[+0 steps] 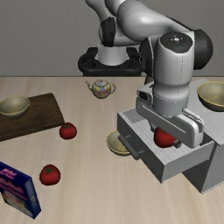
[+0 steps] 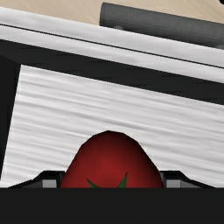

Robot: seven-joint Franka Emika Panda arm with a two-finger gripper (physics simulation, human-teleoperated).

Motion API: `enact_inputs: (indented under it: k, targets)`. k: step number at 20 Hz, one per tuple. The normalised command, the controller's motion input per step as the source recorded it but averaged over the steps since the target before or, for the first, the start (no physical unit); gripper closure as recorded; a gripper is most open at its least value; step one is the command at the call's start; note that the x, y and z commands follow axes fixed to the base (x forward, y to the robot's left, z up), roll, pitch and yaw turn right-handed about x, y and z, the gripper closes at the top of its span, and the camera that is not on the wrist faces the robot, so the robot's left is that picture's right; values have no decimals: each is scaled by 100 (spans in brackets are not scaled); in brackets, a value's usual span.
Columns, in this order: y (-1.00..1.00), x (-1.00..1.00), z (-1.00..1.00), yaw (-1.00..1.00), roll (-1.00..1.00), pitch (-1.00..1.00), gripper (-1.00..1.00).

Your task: Pick the tomato in the top layer of the drawer and place it on the porcelain bowl at the top of the cabinet

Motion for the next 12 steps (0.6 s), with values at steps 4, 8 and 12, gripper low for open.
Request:
enact_inputs:
  k: [4, 8, 12]
  targets:
    - [0, 0, 0, 0, 0, 0, 100]
    - [0, 0, 25, 0, 0, 0, 100]
    - [0, 0, 100, 0, 0, 0, 100]
